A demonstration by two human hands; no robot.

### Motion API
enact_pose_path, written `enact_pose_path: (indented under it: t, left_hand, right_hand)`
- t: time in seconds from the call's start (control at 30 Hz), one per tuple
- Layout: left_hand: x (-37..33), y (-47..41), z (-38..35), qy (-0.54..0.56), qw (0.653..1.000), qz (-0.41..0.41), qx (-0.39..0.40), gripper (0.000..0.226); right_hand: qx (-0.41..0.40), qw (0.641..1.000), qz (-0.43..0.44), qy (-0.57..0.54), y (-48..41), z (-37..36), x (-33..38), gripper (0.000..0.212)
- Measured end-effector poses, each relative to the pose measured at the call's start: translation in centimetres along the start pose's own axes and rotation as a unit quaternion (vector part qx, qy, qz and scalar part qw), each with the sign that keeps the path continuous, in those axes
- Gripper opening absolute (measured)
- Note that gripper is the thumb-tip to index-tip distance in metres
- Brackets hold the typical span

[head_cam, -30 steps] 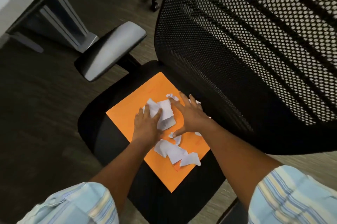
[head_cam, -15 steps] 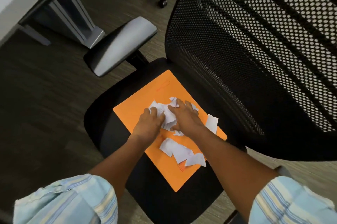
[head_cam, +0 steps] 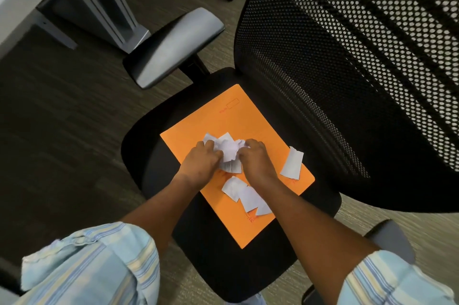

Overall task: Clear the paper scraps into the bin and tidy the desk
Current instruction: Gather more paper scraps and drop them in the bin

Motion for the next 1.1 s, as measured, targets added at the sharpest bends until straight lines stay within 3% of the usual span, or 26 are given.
enact_pose_path:
  t: [0.13,0.4,0.57,0.83,0.93,1.1]
  left_hand:
    - [0.2,0.4,0.4,0.033,0.999,0.026,-0.028,0.025]
    - [0.4,1.1,1.2,0.077,0.994,0.036,-0.070,0.025]
    - [0.5,1.9,2.0,0.141,0.982,0.058,-0.112,0.030]
    - [1.8,3.5,3.2,0.242,0.944,0.151,-0.164,0.020]
    - [2.3,4.8,3.4,0.263,0.930,0.176,-0.186,0.022]
    - [2.0,7.4,5.1,0.228,0.937,0.157,-0.215,0.016]
  right_hand:
    - [0.050,0.998,-0.023,-0.026,0.1,0.1,-0.7,0.026]
    - [0.000,0.985,-0.131,-0.114,0.8,4.0,-4.2,0.026]
    - [-0.001,0.986,-0.142,-0.082,1.8,4.2,-3.9,0.031]
    - [-0.055,0.976,-0.143,-0.156,2.9,4.6,-2.3,0.017]
    - [-0.053,0.978,-0.134,-0.153,3.2,4.6,-1.6,0.018]
    - [-0.042,0.984,-0.093,-0.145,4.1,5.0,1.2,0.021]
Point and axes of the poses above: each hand's wrist, its own y-axis away from the middle knuckle, its own z-axis out of the back of the hand, x = y × z, the point moved 9 cm from there along -y, towards the middle knuckle, and after that the axes turned 11 degrees about -z, right-handed, at the moved point
